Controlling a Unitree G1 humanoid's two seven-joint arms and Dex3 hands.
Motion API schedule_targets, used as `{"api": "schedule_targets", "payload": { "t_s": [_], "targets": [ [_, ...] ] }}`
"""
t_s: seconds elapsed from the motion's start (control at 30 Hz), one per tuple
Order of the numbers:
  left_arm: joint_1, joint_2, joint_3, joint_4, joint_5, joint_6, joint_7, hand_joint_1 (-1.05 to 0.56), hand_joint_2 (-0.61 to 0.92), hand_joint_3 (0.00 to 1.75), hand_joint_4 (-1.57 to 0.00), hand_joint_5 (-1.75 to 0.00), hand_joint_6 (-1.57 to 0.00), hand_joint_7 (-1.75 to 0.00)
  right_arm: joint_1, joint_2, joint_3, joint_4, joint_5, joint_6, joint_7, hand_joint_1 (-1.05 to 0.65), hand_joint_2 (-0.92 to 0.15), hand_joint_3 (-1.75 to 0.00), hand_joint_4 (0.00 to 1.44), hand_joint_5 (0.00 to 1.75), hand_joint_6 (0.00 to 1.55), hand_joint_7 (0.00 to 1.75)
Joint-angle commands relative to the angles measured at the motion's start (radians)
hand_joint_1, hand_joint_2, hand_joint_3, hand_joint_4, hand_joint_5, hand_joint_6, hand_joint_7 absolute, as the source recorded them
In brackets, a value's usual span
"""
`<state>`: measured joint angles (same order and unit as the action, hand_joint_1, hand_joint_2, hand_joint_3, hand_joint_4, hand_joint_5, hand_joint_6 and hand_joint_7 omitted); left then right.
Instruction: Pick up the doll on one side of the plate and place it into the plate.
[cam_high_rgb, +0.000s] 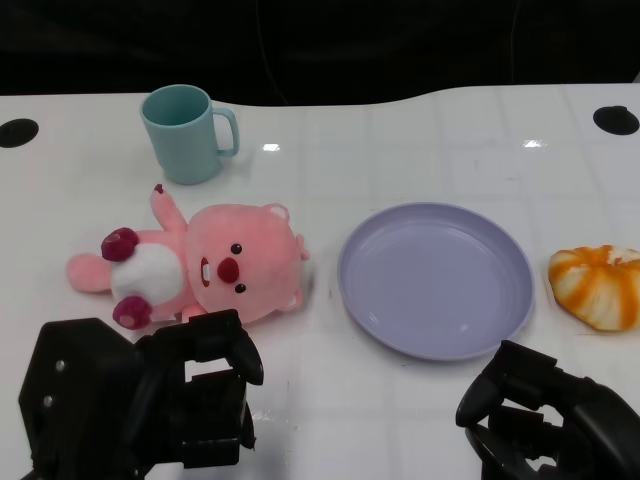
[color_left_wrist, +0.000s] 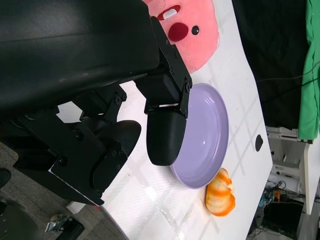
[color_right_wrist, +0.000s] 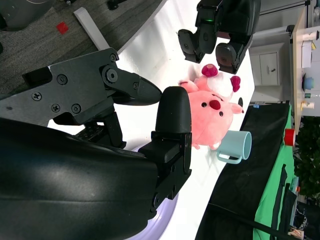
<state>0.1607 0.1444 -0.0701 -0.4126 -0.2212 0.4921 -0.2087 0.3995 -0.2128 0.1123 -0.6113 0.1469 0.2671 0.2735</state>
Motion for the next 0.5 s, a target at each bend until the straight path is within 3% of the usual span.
{"api": "schedule_targets", "payload": {
  "t_s": [0.03, 0.5],
  "targets": [
    [0.002, 0.012, 0.009, -0.002, 0.001, -0.013, -0.009, -0.01, 0.41, 1.49, -0.90, -1.75, -0.80, -1.66, 0.000, -0.011, -0.008, -0.006, 0.001, -0.010, 0.005, -0.25, -0.83, -0.66, 0.67, 1.75, 0.47, 1.64],
    [0.002, 0.014, 0.006, -0.006, 0.014, -0.009, -0.008, -0.02, 0.40, 1.50, -0.89, -1.75, -0.80, -1.67, -0.001, -0.009, -0.007, -0.012, -0.001, 0.003, -0.001, -0.25, -0.83, -0.65, 0.66, 1.75, 0.47, 1.63]
  ]
}}
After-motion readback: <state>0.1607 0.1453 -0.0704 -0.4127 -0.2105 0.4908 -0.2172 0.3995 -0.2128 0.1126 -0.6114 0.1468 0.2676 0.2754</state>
